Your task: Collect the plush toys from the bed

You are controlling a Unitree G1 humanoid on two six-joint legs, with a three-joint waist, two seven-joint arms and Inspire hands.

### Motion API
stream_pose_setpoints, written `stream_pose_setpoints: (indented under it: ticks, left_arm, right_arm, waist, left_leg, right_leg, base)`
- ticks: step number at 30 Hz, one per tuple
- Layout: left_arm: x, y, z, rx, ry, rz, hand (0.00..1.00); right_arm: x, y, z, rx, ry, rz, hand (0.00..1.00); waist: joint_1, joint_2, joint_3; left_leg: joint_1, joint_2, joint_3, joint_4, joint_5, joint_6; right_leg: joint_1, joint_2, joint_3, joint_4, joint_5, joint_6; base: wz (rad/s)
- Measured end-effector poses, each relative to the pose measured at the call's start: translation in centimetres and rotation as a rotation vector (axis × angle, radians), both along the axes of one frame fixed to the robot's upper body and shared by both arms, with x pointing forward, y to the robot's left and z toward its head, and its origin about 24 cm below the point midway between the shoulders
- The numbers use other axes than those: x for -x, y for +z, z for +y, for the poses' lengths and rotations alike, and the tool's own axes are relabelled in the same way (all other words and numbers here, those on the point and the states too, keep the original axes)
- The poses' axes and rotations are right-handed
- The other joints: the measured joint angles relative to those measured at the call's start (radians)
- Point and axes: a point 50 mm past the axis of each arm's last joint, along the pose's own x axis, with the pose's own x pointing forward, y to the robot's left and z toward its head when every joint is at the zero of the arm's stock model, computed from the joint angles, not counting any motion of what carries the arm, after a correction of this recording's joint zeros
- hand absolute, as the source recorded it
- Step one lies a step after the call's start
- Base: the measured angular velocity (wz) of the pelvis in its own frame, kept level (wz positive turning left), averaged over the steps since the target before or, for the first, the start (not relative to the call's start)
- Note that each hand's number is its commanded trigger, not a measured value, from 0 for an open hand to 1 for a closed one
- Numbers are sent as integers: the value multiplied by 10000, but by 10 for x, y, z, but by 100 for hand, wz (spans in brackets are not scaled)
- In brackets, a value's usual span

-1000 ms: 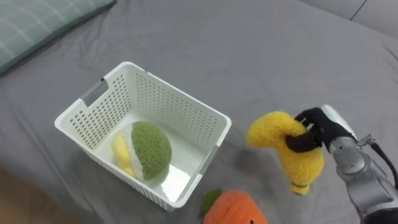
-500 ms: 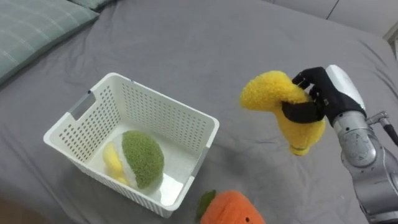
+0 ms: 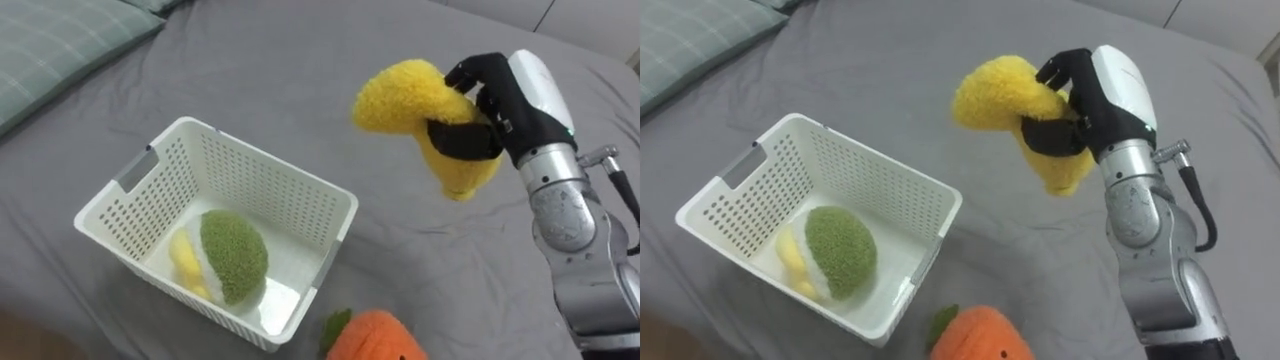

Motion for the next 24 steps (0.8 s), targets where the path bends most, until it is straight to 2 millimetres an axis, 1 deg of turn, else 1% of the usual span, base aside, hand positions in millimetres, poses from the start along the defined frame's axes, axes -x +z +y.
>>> stream_pose_setpoints:
  ticks: [3,7,9,11,13,15,16,17,19,21,24]
  left_arm:
    - [0,-1,-2,28,-49,23,0]
    - [0,-2,-5,74,-131,63,0]
    - [0,-2,-7,113,-243,92,0]
    - [2,-4,-9,181,-266,229,0]
    - [2,-4,-9,209,-269,321,0]
    - [1,-5,-9,236,-241,452,0]
    - [0,-5,-10,242,-241,475,0]
    - [0,-5,-10,263,-229,530,0]
    - [-1,-5,-10,275,-220,560,0]
    - [-2,-5,-11,294,-227,547,0]
    - [-3,-6,-12,326,-225,510,0]
  right_arm:
    - [-1,8,13,4,493,-301,100]
    - [-4,11,34,-200,1217,-372,100]
    - [-5,11,43,-202,1602,-292,100]
    - [-4,9,56,-282,2066,-87,100]
    - [-4,7,64,-324,2322,139,100]
    - [-4,7,73,-302,2641,325,100]
    - [-5,7,75,-333,2684,365,100]
    - [-5,7,76,-443,2679,412,100]
    - [-5,7,78,-602,2708,458,100]
    - [-5,6,80,-927,2833,542,100]
    - [-5,5,81,-1080,2883,640,100]
  waist:
    - [156,11,13]
    - [383,18,29]
    - [445,20,30]
    - [624,12,29]
    - [672,-2,29]
    - [744,-41,9]
    - [782,-55,6]
    - [893,-68,9]
    - [966,-106,11]
    - [1144,-151,29]
    - [1261,-183,26]
  left_leg:
    - [2,-1,-30,-10,-1,0]
    - [2,-4,-36,10,0,1]
    - [-10,-14,-86,11,2,2]
    - [-28,-20,-125,8,1,3]
    - [-52,-28,-177,14,1,3]
    - [-170,-43,-254,28,1,3]
    - [-170,-45,-256,27,2,2]
    - [-170,-46,-276,37,3,3]
    - [-167,-51,-314,58,8,8]
    - [-172,-61,-348,50,12,11]
    - [-163,-65,-360,42,12,11]
  right_leg:
    - [-1,3,13,2,0,0]
    - [-8,6,49,-4,-1,1]
    - [-6,0,15,-4,-1,2]
    - [-11,1,-27,-6,-1,2]
    - [-20,-2,-63,-9,-2,3]
    - [-56,-13,-202,-20,-2,4]
    - [-67,-15,-241,-27,-2,4]
    - [-58,-12,-279,-32,-2,5]
    - [-38,-16,-321,-35,-2,6]
    - [-35,4,-293,-40,-1,7]
    - [-21,3,-274,-40,-1,7]
  base:
    - [1]
    - [1]
    - [5]
    - [0]
    - [8]
    - [12]
    - [7]
    - [4]
    - [7]
    - [2]
    - [0]
